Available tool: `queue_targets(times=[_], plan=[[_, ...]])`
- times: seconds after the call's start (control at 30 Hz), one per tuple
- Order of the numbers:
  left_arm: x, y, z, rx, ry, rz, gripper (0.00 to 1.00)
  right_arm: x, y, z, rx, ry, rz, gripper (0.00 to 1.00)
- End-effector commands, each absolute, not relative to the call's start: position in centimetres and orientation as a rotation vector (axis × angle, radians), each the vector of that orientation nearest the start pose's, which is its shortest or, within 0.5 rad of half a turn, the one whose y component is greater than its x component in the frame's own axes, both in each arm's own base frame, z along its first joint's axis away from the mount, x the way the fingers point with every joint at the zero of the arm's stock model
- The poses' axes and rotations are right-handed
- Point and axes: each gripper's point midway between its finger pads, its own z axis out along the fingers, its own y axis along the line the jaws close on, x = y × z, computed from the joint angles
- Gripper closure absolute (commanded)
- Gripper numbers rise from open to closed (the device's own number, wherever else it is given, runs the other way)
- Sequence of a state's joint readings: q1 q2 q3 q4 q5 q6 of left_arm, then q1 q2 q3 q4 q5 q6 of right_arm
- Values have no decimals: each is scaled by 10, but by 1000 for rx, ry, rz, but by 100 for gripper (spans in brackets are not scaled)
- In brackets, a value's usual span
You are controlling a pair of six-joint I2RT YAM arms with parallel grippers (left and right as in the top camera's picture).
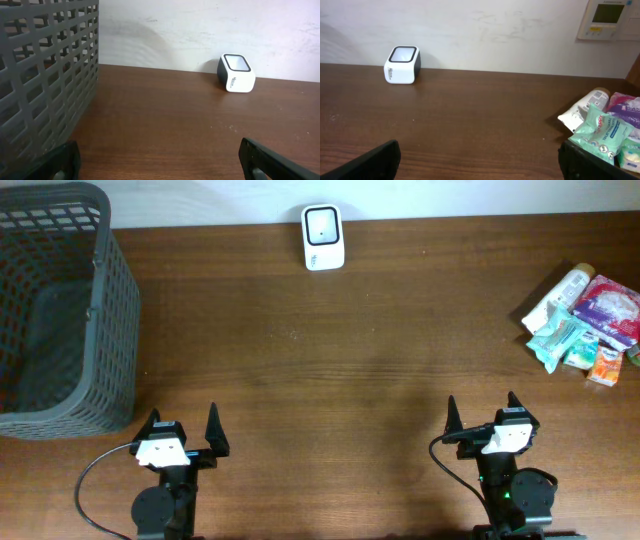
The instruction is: Scan the item barcode
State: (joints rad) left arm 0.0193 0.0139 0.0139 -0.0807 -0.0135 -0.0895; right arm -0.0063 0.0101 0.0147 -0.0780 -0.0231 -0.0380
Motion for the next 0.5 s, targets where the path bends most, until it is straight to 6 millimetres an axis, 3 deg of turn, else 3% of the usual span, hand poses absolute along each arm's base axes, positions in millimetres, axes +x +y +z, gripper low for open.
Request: queue_targets(times=[0.0, 0.47], plan=[[246, 4, 156, -55, 1650, -26, 1, 246, 2, 156, -47, 1647, -23, 1], [246, 3, 156, -50, 1652, -35, 1, 246, 2, 156, -47, 1647, -23, 1]])
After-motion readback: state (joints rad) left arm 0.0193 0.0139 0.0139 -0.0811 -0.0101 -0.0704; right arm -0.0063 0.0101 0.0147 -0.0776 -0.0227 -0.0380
